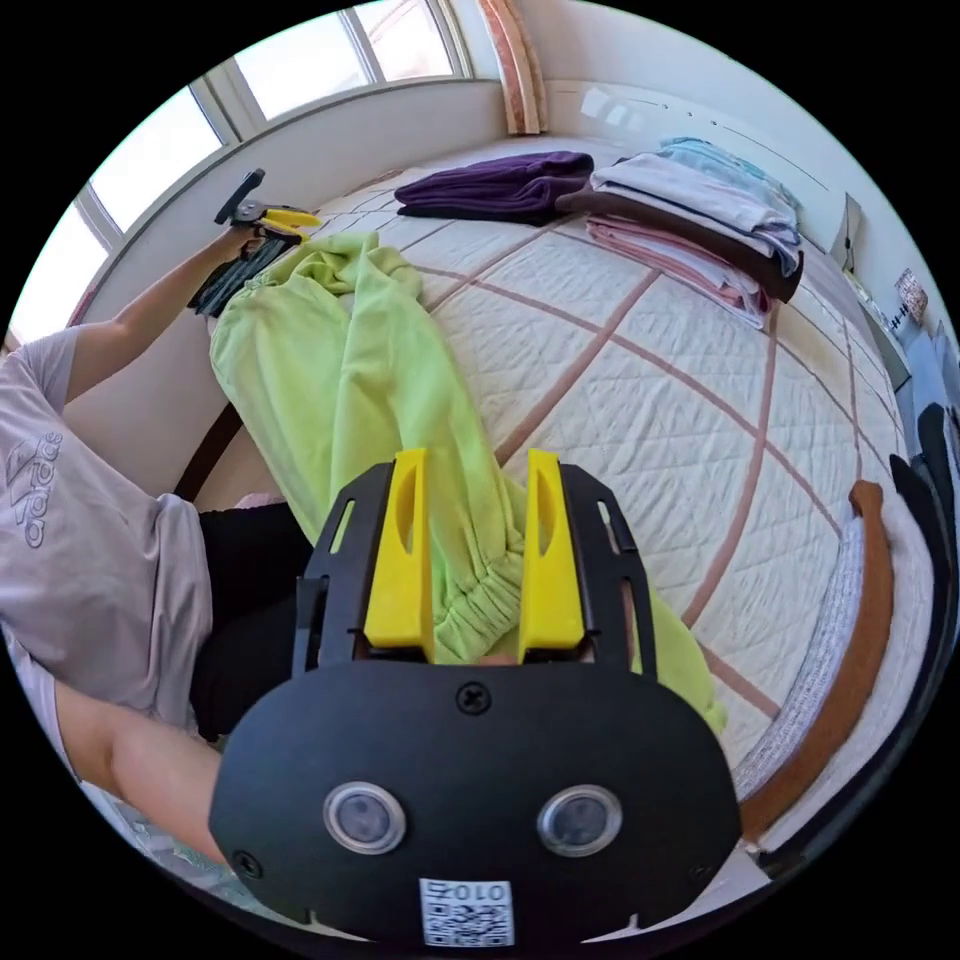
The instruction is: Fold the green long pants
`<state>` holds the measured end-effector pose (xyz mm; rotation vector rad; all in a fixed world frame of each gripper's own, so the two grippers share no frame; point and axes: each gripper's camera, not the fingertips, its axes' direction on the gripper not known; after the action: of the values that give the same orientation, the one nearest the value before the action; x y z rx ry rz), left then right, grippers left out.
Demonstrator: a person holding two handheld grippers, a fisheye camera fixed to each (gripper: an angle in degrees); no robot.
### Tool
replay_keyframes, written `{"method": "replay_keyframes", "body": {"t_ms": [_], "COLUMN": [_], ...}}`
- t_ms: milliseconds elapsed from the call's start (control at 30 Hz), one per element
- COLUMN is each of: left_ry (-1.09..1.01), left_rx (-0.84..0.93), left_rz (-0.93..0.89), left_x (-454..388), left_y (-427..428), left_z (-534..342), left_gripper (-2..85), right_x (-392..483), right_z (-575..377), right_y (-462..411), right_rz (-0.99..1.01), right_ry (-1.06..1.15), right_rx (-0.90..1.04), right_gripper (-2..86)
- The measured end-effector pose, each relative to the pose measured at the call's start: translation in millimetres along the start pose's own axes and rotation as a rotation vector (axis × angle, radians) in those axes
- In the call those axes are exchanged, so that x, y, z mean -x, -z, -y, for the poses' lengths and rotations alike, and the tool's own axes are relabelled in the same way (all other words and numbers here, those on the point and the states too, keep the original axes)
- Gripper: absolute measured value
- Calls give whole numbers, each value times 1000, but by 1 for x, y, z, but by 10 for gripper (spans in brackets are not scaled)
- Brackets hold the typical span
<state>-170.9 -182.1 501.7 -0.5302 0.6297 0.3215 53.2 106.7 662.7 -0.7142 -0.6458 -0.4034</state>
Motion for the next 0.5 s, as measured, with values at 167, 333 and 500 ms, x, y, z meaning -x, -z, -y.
{"method": "replay_keyframes", "body": {"t_ms": [167,333,500], "left_ry": [-164,-197,-262], "left_rx": [180,167,148], "left_rz": [-48,-150,-108], "left_x": [-7,-11,-30], "left_y": [-53,-57,-42], "left_z": [48,52,38], "left_gripper": [141,96,40], "right_x": [-9,-7,-6], "right_z": [3,-6,-9], "right_y": [-29,-39,-45], "right_rz": [23,32,11], "right_ry": [-3,-10,-6], "right_rx": [40,0,8], "right_gripper": [134,133,118]}}
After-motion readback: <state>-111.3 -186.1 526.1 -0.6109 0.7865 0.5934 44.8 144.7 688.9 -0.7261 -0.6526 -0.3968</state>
